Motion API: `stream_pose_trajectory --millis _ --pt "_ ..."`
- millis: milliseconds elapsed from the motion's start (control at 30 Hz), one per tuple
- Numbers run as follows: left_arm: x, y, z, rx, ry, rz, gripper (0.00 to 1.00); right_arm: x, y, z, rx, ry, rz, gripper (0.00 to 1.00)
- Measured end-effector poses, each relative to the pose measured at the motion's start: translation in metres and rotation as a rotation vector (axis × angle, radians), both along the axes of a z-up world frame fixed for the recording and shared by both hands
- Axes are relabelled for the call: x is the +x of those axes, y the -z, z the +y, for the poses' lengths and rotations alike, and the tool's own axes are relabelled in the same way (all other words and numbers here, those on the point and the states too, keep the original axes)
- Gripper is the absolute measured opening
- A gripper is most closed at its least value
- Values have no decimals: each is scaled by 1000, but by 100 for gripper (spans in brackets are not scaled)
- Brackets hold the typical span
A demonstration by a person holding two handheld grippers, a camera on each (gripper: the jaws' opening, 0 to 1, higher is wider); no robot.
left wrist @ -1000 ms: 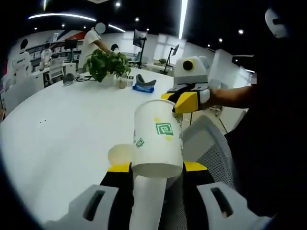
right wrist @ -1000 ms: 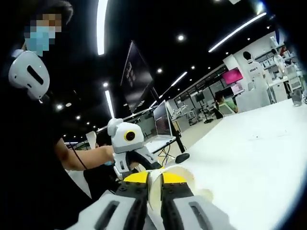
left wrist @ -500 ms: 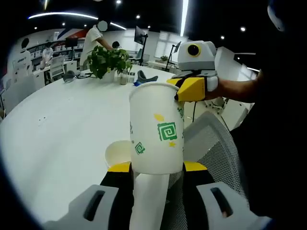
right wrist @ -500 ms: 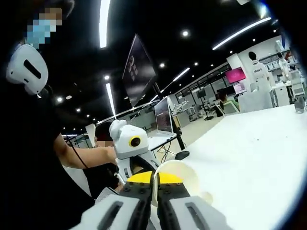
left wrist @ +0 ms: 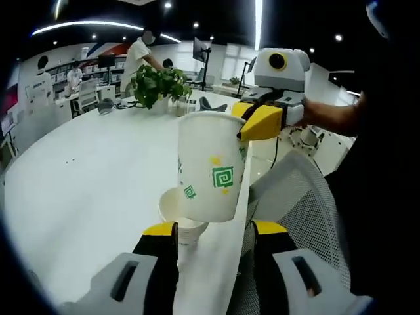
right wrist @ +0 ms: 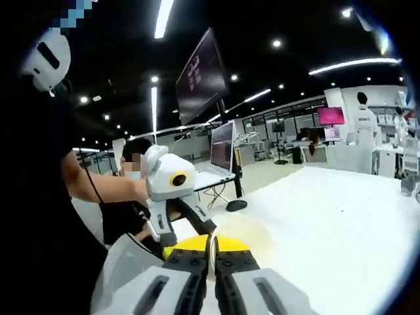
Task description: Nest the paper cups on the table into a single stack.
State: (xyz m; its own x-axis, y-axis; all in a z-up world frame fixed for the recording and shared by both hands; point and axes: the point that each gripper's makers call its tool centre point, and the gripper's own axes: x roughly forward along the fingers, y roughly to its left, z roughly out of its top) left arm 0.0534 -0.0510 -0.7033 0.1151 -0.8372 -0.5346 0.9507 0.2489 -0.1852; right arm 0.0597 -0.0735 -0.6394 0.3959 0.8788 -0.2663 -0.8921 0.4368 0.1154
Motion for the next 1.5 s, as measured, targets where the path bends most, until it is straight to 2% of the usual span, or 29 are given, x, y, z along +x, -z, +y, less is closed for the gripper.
stream_pose_trajectory --millis 133,233,333,433,767,900,1200,1433,1500 --pt "0 5 6 13 -27 11 46 8 15 -1 -95 10 -33 0" --pt "-2 9 10 18 -39 12 47 12 22 0 -119 16 -30 0" --pt "-5 12 11 23 -47 16 47 16 34 -2 -184 22 -51 0" --pt "-7 15 13 31 -54 20 47 19 45 -3 -211 30 -28 0" --pt "-9 24 13 53 -63 23 48 25 71 6 -245 30 21 0" --pt "-9 31 13 79 -59 15 49 22 84 11 -268 15 53 1" --pt "-15 40 13 88 -62 21 49 16 110 22 -266 -13 139 3" --pt "-7 44 12 78 -101 -5 49 15 114 24 -291 -27 110 4" --pt "-3 42 8 29 -114 -11 44 16 112 21 -306 -31 74 8"
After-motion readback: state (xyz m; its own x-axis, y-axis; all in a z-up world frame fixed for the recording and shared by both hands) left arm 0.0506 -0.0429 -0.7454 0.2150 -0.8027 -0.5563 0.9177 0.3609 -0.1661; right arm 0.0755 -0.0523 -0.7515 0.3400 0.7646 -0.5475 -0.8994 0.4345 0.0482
